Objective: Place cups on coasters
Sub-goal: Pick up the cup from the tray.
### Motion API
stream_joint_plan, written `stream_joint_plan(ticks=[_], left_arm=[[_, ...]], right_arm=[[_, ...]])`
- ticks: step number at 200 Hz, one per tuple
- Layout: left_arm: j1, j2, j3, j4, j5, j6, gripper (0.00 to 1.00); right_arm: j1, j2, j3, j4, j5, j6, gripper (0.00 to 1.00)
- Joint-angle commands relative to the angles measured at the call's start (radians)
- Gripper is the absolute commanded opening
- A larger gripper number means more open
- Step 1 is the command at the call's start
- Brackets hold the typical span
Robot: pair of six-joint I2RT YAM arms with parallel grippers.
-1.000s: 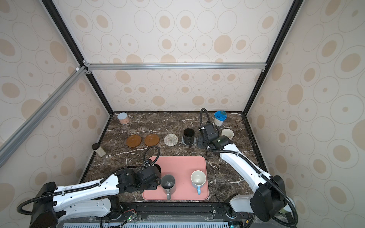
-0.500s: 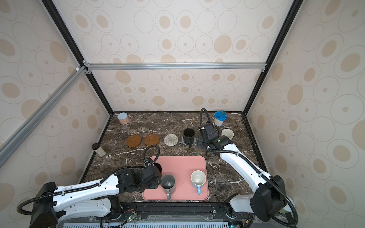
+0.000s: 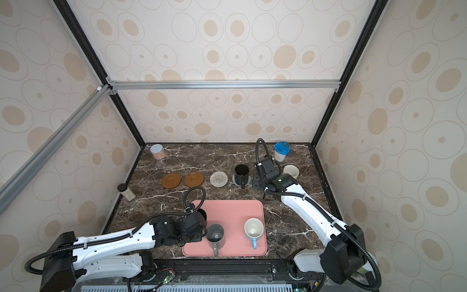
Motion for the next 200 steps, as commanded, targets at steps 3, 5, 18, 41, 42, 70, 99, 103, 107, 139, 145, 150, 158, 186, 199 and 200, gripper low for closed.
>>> stream_joint_plan(ticks=[3, 5, 18, 41, 42, 70, 99, 103, 107, 139, 145, 150, 158, 186, 199, 200], left_arm=[[0.016, 0.012, -0.002, 0.004, -0.026, 0.008, 0.23], [0.016, 0.012, -0.003, 0.003, -0.027, 0.008, 0.23], [0.017, 0.013, 0.002, 0.008, -0.033, 0.012, 0.19], [0.02, 0.014, 0.008, 0.012, -0.043, 0.018, 0.15], [0.019, 0.013, 0.008, 0.012, -0.043, 0.018, 0.14], [0.022, 0.013, 0.012, 0.016, -0.047, 0.021, 0.11], [0.022, 0.004, 0.023, 0.01, -0.063, 0.02, 0.1], [0.021, 0.002, 0.026, 0.008, -0.065, 0.02, 0.1], [0.021, -0.001, 0.028, 0.008, -0.069, 0.021, 0.1], [0.022, -0.008, 0.05, 0.01, -0.084, 0.029, 0.09], [0.022, -0.007, 0.054, 0.01, -0.086, 0.034, 0.09], [0.023, -0.005, 0.058, 0.009, -0.087, 0.036, 0.09], [0.023, -0.003, 0.064, 0.009, -0.087, 0.039, 0.09], [0.023, 0.008, 0.092, 0.012, -0.092, 0.054, 0.09], [0.025, 0.012, 0.104, 0.013, -0.096, 0.059, 0.09], [0.025, 0.012, 0.105, 0.013, -0.095, 0.059, 0.09]], right_arm=[[-0.006, -0.024, -0.012, -0.021, 0.014, 0.014, 0.42], [-0.006, -0.025, -0.011, -0.02, 0.014, 0.014, 0.42], [-0.005, -0.028, -0.014, -0.021, 0.017, 0.013, 0.42], [-0.006, -0.033, -0.017, -0.022, 0.021, 0.013, 0.42], [-0.006, -0.034, -0.017, -0.022, 0.021, 0.013, 0.42], [-0.006, -0.038, -0.02, -0.023, 0.023, 0.014, 0.42], [-0.007, -0.042, -0.021, -0.025, 0.024, 0.014, 0.42], [-0.006, -0.042, -0.021, -0.026, 0.026, 0.014, 0.42], [-0.006, -0.042, -0.021, -0.026, 0.026, 0.015, 0.42], [-0.006, -0.044, -0.021, -0.025, 0.027, 0.014, 0.42], [-0.005, -0.044, -0.021, -0.025, 0.027, 0.014, 0.42], [-0.006, -0.043, -0.021, -0.026, 0.026, 0.014, 0.42], [-0.006, -0.044, -0.021, -0.024, 0.028, 0.015, 0.42], [-0.007, -0.045, -0.022, -0.027, 0.029, 0.014, 0.42], [-0.006, -0.047, -0.024, -0.026, 0.029, 0.013, 0.42], [-0.006, -0.047, -0.024, -0.027, 0.03, 0.013, 0.42]])
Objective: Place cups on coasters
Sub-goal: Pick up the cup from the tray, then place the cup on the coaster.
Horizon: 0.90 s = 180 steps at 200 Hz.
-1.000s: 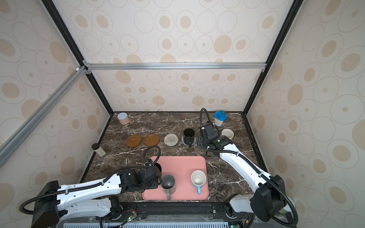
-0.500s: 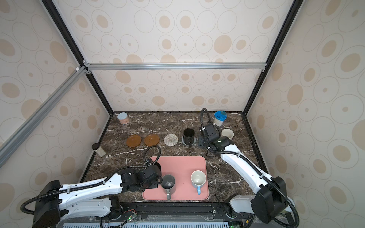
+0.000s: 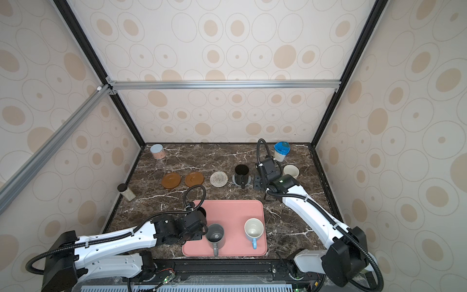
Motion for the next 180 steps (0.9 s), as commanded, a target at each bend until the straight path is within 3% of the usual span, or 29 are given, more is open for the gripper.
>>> stream_joint_plan(ticks=[1, 84, 180], left_arm=[[0.009, 0.001, 0.08, 0.014, -0.07, 0.031, 0.09], [0.073, 0.02, 0.121, 0.047, -0.075, 0.112, 0.09], [0.212, 0.133, 0.233, 0.138, -0.026, 0.289, 0.08]], right_arm=[[-0.007, -0.024, -0.017, -0.019, 0.019, 0.014, 0.42], [-0.007, -0.032, -0.02, -0.024, 0.021, 0.014, 0.42], [-0.007, -0.053, -0.027, -0.04, 0.033, 0.021, 0.42]])
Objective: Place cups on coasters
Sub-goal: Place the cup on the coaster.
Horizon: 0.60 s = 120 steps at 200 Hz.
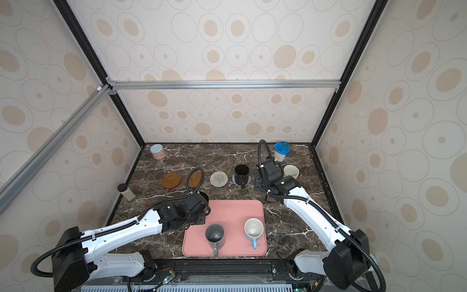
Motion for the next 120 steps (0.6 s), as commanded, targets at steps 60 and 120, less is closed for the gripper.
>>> stream_joint_plan(ticks=[60, 120], left_arm=[[0.143, 0.131, 0.184, 0.182, 0.021, 0.186, 0.08], [0.234, 0.307, 0.332, 0.238, 0.096, 0.303, 0.07]], right_arm=[[-0.006, -0.053, -0.028, -0.044, 0.04, 0.028, 0.42], [-0.006, -0.061, -0.026, -0.066, 0.05, 0.036, 0.42]])
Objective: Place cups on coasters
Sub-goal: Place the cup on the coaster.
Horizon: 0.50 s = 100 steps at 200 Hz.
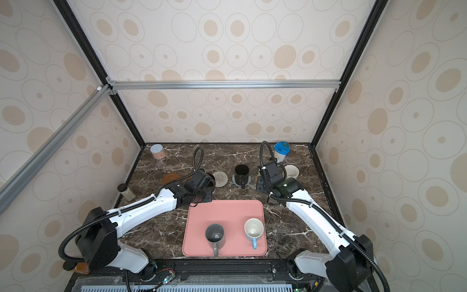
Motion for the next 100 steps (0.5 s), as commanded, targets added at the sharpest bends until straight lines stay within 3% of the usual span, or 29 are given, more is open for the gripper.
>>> stream_joint_plan(ticks=[1, 100], left_arm=[[0.033, 0.036, 0.098, 0.089, 0.015, 0.086, 0.07], [0.135, 0.265, 0.31, 0.118, 0.116, 0.226, 0.07]], right_arm=[[-0.006, -0.022, -0.01, -0.033, 0.027, 0.018, 0.42], [-0.007, -0.032, -0.001, -0.067, 0.057, 0.041, 0.42]])
